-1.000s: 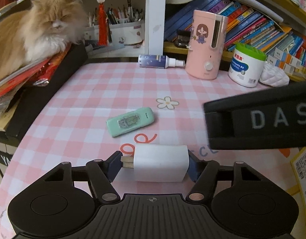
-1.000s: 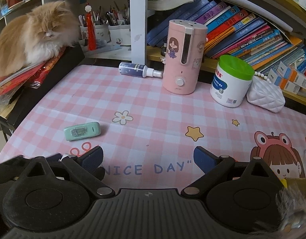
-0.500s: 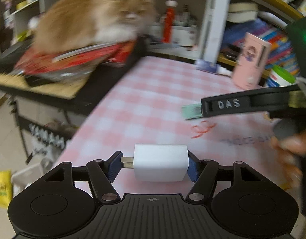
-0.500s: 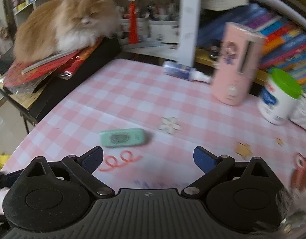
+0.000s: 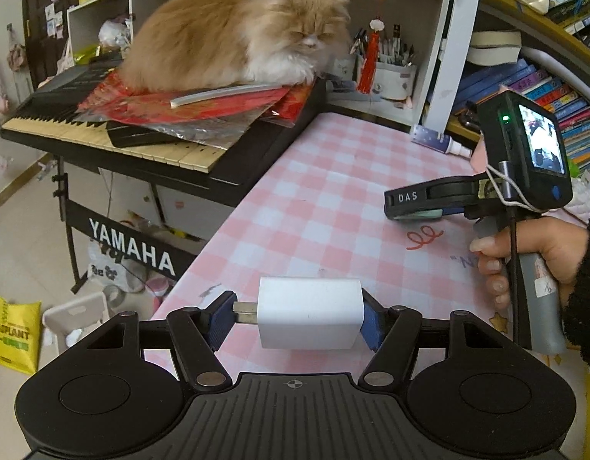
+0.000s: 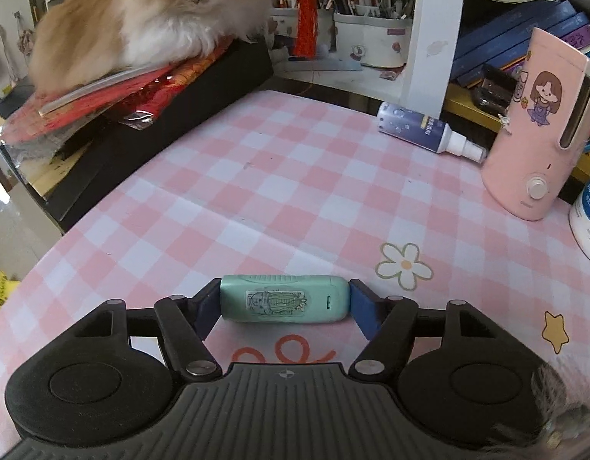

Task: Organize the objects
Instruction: 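Grasp the white charger plug with the left tool while the right tool grasps the mint-green case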

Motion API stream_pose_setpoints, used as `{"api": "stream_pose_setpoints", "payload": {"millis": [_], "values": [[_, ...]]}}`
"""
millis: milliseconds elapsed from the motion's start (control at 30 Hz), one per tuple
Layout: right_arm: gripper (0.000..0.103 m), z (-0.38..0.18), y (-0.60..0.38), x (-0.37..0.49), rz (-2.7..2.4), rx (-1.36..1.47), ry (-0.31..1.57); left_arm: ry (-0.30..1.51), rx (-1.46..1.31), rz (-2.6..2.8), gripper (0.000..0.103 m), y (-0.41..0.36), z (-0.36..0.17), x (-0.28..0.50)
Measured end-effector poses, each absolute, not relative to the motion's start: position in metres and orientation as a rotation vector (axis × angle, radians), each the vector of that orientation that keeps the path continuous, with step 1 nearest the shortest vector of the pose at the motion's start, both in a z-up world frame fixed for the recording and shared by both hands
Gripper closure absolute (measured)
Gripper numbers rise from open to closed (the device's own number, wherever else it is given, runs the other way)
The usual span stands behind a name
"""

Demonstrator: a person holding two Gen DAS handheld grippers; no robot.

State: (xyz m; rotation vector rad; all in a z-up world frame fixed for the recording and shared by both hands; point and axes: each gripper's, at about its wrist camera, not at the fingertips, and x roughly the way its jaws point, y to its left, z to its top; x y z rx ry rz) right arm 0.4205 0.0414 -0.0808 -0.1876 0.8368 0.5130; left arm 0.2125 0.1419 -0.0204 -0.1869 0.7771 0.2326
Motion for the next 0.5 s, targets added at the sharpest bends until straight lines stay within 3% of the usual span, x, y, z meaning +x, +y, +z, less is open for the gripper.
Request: {"api": "stream_pose_setpoints", "payload": {"millis": [500], "values": [[0.036, -0.008, -0.011, 0.323, 0.442, -0.109, 0.761, 0.712, -0.213, 0.14, 0.038, 0.137, -0.001, 0.165]]}}
